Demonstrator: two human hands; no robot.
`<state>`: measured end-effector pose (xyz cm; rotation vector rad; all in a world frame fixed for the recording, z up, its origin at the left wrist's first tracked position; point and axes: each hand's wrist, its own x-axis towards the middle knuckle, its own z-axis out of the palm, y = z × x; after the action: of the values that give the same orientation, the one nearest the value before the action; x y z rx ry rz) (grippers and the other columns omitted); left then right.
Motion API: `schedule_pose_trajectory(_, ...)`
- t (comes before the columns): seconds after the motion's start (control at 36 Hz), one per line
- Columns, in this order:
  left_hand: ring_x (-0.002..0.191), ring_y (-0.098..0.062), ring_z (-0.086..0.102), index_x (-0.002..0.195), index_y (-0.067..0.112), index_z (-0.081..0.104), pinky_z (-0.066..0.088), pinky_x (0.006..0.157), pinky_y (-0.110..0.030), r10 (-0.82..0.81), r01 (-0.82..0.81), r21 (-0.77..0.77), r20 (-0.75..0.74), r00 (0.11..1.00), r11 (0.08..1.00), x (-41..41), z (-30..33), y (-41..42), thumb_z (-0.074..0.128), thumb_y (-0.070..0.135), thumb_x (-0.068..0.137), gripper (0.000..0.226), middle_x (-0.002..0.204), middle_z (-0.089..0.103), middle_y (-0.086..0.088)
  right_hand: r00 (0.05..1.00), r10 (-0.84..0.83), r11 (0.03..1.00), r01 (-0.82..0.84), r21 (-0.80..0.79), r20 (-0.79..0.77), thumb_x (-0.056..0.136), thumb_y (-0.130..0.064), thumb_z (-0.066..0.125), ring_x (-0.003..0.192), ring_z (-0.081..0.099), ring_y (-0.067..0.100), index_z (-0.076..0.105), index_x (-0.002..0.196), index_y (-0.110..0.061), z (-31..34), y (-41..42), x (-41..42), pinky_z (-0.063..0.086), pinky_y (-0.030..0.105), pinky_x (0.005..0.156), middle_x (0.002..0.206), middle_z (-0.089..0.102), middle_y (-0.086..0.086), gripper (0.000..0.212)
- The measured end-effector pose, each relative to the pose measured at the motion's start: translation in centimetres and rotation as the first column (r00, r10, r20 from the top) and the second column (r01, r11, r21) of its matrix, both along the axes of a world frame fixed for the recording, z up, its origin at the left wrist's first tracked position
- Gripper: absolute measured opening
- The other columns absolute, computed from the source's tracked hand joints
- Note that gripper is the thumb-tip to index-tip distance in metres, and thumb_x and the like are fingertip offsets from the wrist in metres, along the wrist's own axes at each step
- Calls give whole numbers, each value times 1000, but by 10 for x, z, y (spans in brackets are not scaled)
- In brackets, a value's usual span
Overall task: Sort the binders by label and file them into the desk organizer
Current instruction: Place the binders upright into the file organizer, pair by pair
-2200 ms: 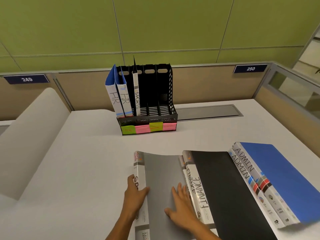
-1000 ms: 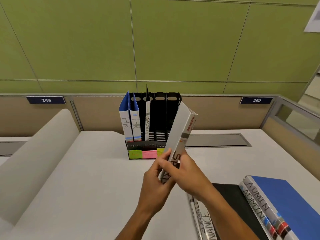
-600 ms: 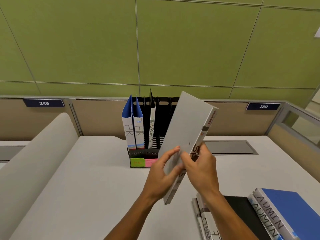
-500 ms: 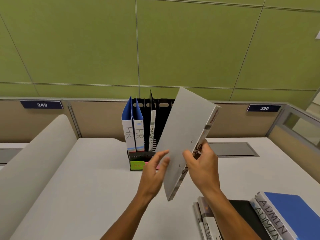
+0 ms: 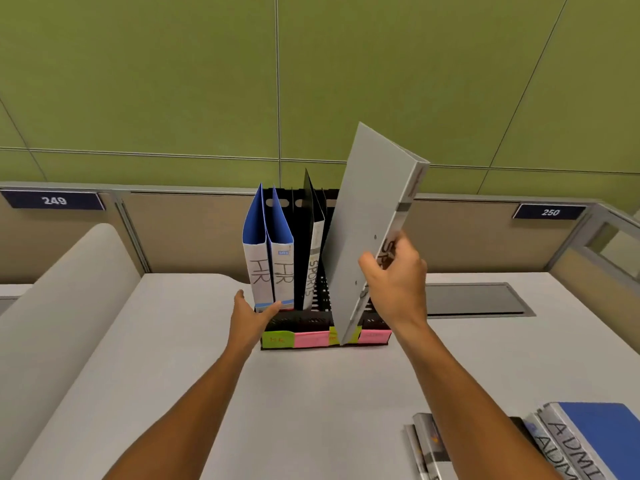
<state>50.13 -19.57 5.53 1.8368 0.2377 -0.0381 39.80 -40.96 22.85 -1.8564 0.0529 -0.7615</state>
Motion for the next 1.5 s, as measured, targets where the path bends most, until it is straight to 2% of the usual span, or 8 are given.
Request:
schedule_pose_trajectory(0.08,131,-31,53,153,12,22,48,106,-49,-33,33,-19,4,999,999,11,-10,-4,83,36,80,98,150,49,-10,1000,3,1000,-3,-23,-3,84,-4,61,47,40,4,51,78,-30,-5,8,21,35,13,44,55,51,-17,28)
schedule_pose_trajectory(0.28,121,-17,54,144,23,37,48,102,-40,-67,75,-89,83,994,993,20,-24,-6,83,24,81,78,138,57,2,1000,-1,998,-1,-61,-31,89,-6,60,50,40,7,55,90,-16,-27,21,60,46,38,50,62,50,-2,11)
schedule_pose_trajectory(0.53,119,-13,54,149,22,38,45,100,-31,-70,77,-72,97,993,994,20,-38,-6,77,21,87,73,139,58,2,1000,-7,999,8,-33,19,93,-10,59,50,45,2,45,81,-34,-59,25,91,38,12,48,59,50,-21,31)
schedule_pose_trajectory(0.75,118,-8,49,150,23,35,42,95,-25,-43,48,-45,106,993,998,17,-42,-9,74,25,89,72,143,54,3,1000,0,1000,0,-9,4,95,-15,63,58,55,-5,53,97,-24,-87,28,110,41,6,53,66,57,-30,13)
schedule_pose_trajectory(0.97,124,-11,48,150,25,33,42,97,-27,-43,47,-44,98,994,998,16,-43,-11,72,26,91,71,145,52,2,995,20,999,-23,-26,-101,96,-21,65,63,56,-8,57,101,-25,-115,33,115,45,9,56,68,58,-27,10)
schedule_pose_trajectory(1.19,124,-10,47,153,25,29,42,95,-25,-58,63,-57,88,994,996,15,-40,-13,69,25,94,71,148,49,2,939,61,990,-99,-96,-340,97,-15,61,89,63,1,55,122,-22,-136,44,114,46,1,63,96,61,-19,26)
schedule_pose_trajectory(1.33,121,-7,47,152,26,28,42,90,-17,-65,69,-46,82,994,997,13,-38,-14,67,22,95,70,146,50,3,861,112,975,-192,-112,-497,96,-5,60,109,63,13,52,128,-19,-144,47,107,56,27,88,119,67,-1,35)
schedule_pose_trajectory(1.5,131,-20,50,151,22,32,46,104,-38,-35,36,-35,26,999,999,11,-30,-17,67,22,95,66,147,51,-1,842,98,967,-206,-148,-531,96,3,54,127,57,17,41,148,-20,-148,45,91,51,34,102,136,61,1,58)
